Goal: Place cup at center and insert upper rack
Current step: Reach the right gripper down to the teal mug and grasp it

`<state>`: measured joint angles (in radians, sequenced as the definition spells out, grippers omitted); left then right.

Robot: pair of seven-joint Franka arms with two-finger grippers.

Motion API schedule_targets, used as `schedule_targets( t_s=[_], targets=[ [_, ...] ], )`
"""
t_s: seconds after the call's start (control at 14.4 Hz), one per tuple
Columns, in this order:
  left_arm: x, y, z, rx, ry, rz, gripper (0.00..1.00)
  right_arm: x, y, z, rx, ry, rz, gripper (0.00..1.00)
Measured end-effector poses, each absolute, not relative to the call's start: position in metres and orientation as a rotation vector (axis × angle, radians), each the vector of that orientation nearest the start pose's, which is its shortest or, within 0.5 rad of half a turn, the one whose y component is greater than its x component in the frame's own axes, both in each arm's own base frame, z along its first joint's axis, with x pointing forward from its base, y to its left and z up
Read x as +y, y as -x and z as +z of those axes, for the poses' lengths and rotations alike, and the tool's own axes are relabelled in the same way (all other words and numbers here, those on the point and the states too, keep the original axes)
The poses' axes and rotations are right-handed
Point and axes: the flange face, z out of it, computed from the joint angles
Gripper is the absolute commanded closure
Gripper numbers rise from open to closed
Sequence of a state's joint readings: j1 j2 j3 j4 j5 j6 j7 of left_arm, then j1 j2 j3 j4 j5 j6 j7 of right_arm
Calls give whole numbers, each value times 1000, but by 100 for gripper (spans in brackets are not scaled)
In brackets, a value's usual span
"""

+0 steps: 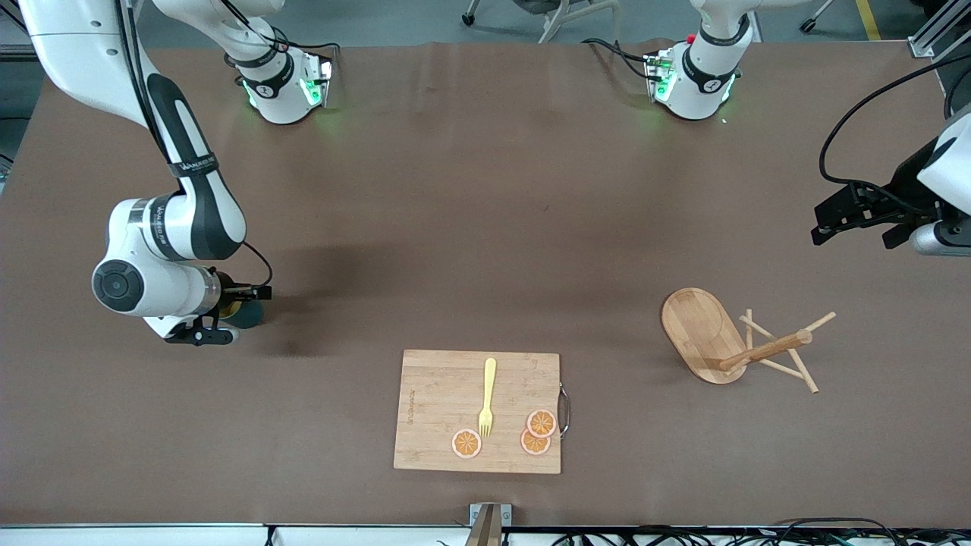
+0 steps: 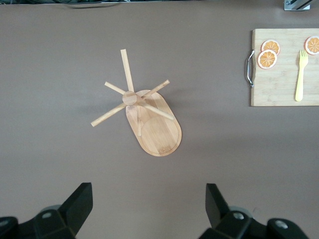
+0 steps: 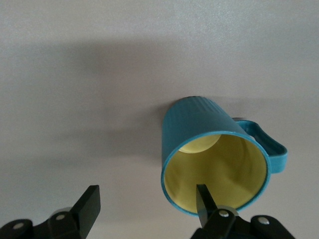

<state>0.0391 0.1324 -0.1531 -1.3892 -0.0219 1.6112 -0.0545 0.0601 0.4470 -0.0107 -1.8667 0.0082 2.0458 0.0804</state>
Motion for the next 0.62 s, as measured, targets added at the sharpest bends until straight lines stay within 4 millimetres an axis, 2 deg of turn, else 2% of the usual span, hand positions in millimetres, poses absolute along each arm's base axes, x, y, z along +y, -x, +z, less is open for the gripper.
schedule_targets(
  t_s=[0.21, 0.62],
  targets=[
    [-64, -596, 639, 91, 3187, -139, 0, 26, -607, 251, 76, 3132, 411, 37],
    [-64, -596, 639, 91, 3187, -139, 0, 25, -607, 241, 78, 3134, 419, 67]
  ],
)
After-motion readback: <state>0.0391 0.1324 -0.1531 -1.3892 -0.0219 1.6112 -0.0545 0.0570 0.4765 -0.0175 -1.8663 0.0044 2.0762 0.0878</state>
